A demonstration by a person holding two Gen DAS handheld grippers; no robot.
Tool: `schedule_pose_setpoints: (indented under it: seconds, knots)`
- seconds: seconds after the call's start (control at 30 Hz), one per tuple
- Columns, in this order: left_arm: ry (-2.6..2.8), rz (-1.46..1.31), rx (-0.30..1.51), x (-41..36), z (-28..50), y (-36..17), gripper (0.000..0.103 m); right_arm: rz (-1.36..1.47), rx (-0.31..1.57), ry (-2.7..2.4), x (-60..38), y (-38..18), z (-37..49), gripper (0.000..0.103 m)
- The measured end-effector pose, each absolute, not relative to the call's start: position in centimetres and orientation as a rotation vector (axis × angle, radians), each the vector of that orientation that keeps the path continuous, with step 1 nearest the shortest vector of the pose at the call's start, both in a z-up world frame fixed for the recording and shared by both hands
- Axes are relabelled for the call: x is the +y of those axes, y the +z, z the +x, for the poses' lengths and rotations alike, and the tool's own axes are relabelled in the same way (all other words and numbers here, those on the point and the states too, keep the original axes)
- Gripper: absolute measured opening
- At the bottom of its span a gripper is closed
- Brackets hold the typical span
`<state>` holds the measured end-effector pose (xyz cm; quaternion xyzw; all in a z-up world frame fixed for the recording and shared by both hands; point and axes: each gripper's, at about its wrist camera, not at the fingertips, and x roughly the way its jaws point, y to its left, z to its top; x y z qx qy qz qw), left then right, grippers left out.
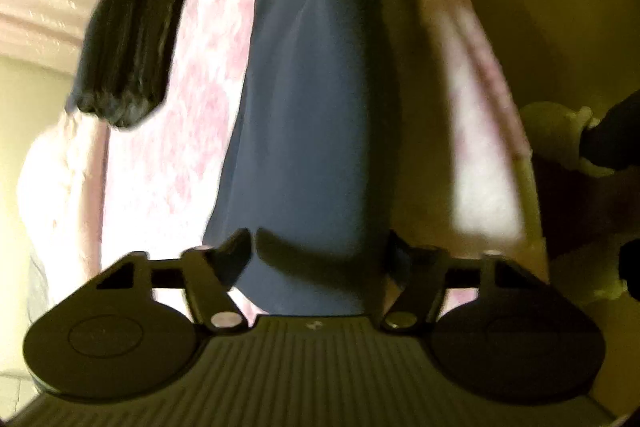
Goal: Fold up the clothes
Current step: 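Grasp and lift the folded navy top with both grippers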
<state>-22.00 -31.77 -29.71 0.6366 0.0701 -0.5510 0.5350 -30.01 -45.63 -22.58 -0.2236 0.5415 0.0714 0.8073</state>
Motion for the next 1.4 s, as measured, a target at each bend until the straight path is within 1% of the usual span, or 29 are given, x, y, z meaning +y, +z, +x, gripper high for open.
schedule_pose_setpoints:
  seconds: [0.07,0.1,0.13,0.37,0.4,0.43,0.53,0.57,0.63,0.67,0.7,0.73,0.77,0.8,0.9,1.0,1.13,1.27,1.4]
  knots:
    - [-1.333,1.493,0.260,-32.4,-21.1,-29.4,0.036,-0.525,1.142,0.149,-45.1,-23.3,-30.1,0.044]
    - [-1.343,1.483,0.276,-32.5,-20.9,-29.1,0.033,-0.548,1.134,0.147,-44.9,-23.6,-30.2,0.069]
    - [-1.351,1.472,0.295,-32.7,-20.6,-28.7,0.032,-0.571,1.125,0.145,-44.7,-23.9,-30.2,0.073]
    - [-1.391,1.368,0.414,-33.9,-18.6,-26.0,0.030,-0.731,1.063,0.130,-43.0,-26.3,-30.6,0.073]
    - [-1.396,1.354,0.428,-34.1,-18.3,-25.7,0.030,-0.754,1.053,0.127,-42.8,-26.7,-30.7,0.060]
    - [-1.401,1.341,0.443,-34.2,-18.1,-25.3,0.030,-0.777,1.044,0.125,-42.5,-27.0,-30.7,0.034]
    - [-1.415,1.318,0.467,-34.6,-17.4,-24.6,0.031,-0.775,1.069,0.146,-43.3,-26.6,-30.6,0.023]
    - [-1.417,1.333,0.456,-34.5,-17.6,-24.8,0.032,-0.770,1.073,0.149,-43.3,-26.1,-30.7,0.022]
    - [-1.414,1.387,0.407,-34.3,-18.1,-25.2,0.039,-0.740,1.076,0.143,-43.6,-24.7,-30.6,0.020]
    - [-1.408,1.428,0.365,-34.2,-18.6,-25.6,0.046,-0.730,1.075,0.139,-43.6,-24.0,-30.6,0.020]
    - [-1.402,1.467,0.323,-34.0,-19.0,-25.9,0.050,-0.726,1.070,0.140,-43.6,-23.4,-30.5,0.019]
    - [-1.397,1.496,0.302,-33.8,-19.4,-26.2,0.051,-0.724,1.065,0.141,-43.6,-22.8,-30.5,0.019]
    - [-1.392,1.523,0.282,-33.7,-19.7,-26.5,0.050,-0.722,1.060,0.143,-43.6,-22.2,-30.4,0.019]
    - [-1.386,1.533,0.287,-33.8,-19.9,-26.5,0.042,-0.725,1.056,0.147,-43.7,-21.5,-30.3,0.019]
    - [-1.372,1.541,0.307,-34.2,-19.9,-25.7,0.033,-0.724,1.052,0.157,-44.1,-19.6,-30.3,0.019]
    - [-1.424,1.511,0.325,-34.8,-19.5,-23.4,0.032,-0.705,1.050,0.156,-45.4,-17.2,-30.8,0.019]
    - [-1.496,1.513,0.289,-35.3,-20.0,-19.9,0.030,-0.684,1.046,0.146,-46.9,-14.0,-31.8,0.018]
    - [-1.519,1.509,0.267,-37.3,-20.2,-16.8,0.029,-0.676,1.022,0.113,-49.3,-11.1,-32.6,0.018]
    - [-1.497,1.508,0.208,-40.3,-20.4,-14.0,0.028,-0.694,0.976,0.081,-52.5,-8.0,-32.4,0.018]
